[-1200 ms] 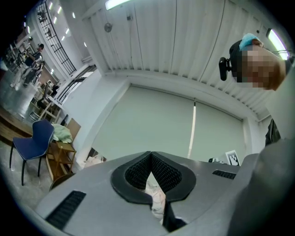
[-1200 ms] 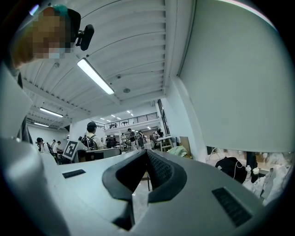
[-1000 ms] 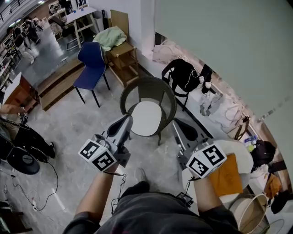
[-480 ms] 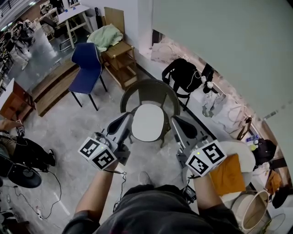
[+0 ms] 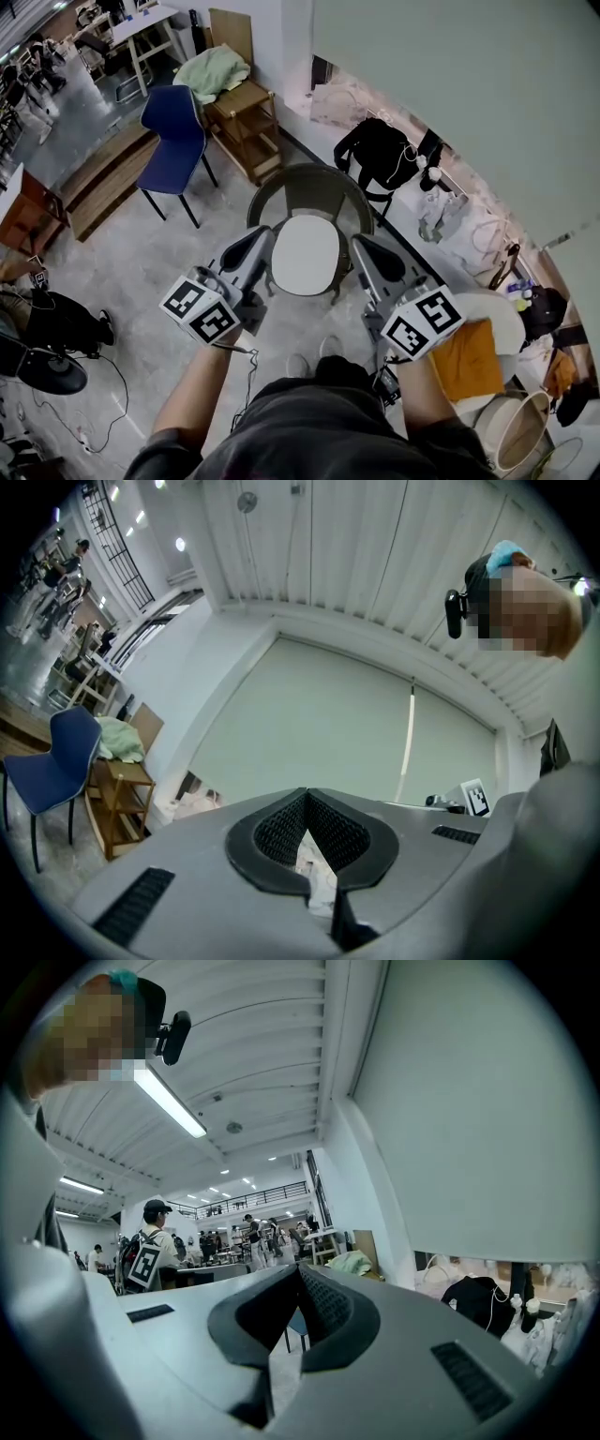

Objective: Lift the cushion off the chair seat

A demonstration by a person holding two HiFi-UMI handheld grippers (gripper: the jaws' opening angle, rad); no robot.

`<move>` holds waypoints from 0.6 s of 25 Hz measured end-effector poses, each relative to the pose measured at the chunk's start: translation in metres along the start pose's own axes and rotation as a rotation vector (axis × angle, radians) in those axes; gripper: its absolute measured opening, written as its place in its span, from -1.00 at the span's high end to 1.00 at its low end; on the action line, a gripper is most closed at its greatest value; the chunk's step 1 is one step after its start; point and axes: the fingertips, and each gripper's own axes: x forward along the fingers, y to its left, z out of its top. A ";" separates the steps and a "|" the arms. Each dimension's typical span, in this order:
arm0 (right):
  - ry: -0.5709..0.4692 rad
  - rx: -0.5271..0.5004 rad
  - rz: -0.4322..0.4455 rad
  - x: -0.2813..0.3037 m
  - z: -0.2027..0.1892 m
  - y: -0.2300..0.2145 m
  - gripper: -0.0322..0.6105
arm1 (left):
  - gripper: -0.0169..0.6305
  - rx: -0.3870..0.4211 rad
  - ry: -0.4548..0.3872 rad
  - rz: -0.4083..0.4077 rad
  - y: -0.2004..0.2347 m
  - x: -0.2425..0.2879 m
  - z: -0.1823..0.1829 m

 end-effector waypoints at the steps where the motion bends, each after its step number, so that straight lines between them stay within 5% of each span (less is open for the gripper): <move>1: 0.003 0.002 -0.001 0.004 -0.001 -0.004 0.88 | 0.92 -0.001 0.004 0.000 0.004 0.004 -0.001; 15: 0.064 0.064 0.032 0.078 -0.023 -0.097 0.88 | 0.92 -0.028 0.061 0.066 0.081 0.089 -0.022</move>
